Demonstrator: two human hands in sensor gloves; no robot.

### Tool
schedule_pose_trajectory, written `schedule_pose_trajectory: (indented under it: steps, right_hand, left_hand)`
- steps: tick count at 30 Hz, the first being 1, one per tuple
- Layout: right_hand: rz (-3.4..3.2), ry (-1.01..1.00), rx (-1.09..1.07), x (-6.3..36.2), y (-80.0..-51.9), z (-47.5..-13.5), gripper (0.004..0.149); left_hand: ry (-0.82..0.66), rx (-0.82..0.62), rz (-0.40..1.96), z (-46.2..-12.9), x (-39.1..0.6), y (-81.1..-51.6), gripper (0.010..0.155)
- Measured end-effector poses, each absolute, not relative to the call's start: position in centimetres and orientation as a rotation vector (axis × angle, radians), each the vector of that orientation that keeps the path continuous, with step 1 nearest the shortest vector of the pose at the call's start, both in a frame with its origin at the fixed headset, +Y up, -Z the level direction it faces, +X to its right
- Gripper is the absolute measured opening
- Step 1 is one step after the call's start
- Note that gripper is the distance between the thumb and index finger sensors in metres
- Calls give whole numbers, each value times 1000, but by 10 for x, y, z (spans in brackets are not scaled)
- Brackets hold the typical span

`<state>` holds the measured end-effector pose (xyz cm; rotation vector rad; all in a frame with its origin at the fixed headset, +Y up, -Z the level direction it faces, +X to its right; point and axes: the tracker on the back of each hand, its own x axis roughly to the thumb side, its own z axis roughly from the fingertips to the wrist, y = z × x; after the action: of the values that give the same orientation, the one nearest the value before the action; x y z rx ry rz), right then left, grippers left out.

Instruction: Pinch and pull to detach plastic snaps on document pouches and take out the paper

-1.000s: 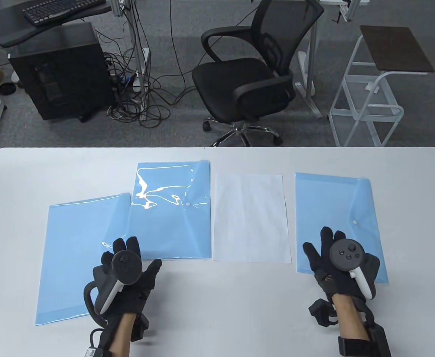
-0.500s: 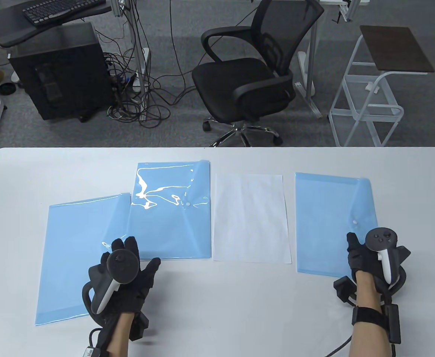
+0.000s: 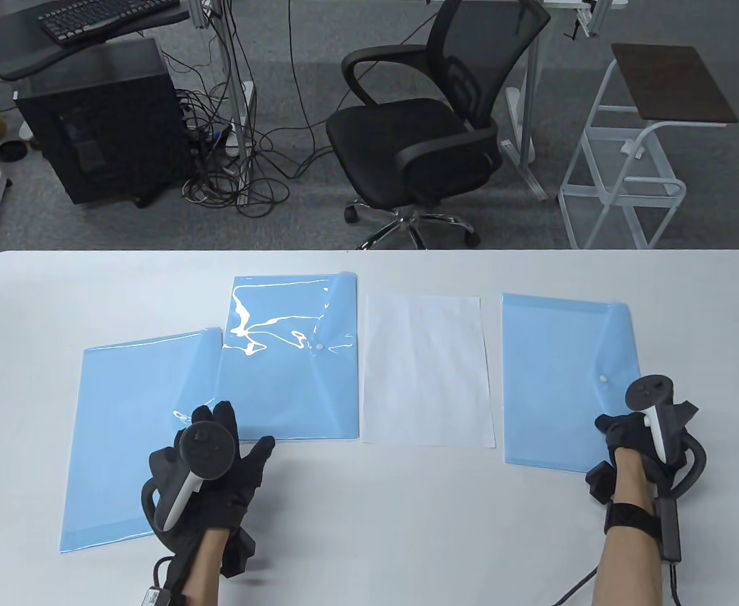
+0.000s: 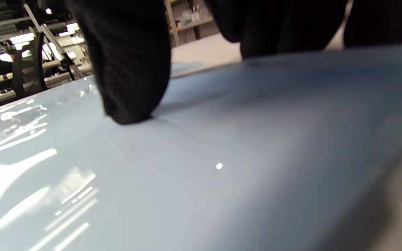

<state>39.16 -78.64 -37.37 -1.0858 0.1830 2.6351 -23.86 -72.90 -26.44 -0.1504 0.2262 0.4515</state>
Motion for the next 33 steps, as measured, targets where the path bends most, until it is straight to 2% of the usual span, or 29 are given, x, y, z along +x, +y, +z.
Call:
schedule_pose_trajectory:
  steps: [11, 19, 23, 29, 33]
  right_hand:
    - [2545, 369, -1014, 410, -789, -383, 105]
    - [2503, 413, -1041, 408, -787, -380, 93]
    - [2539, 366, -1097, 404, -783, -379, 82]
    - [2572, 220, -1123, 397, -764, -374, 45]
    - [2613, 163, -1111, 389, -744, -369, 35]
  left_hand:
    - [229, -156, 458, -266, -237, -730, 90]
    - [225, -151, 478, -266, -238, -729, 90]
    - [223, -154, 493, -265, -238, -729, 90]
    - [221, -154, 505, -265, -238, -729, 90]
    - [217, -159, 525, -264, -237, -730, 90]
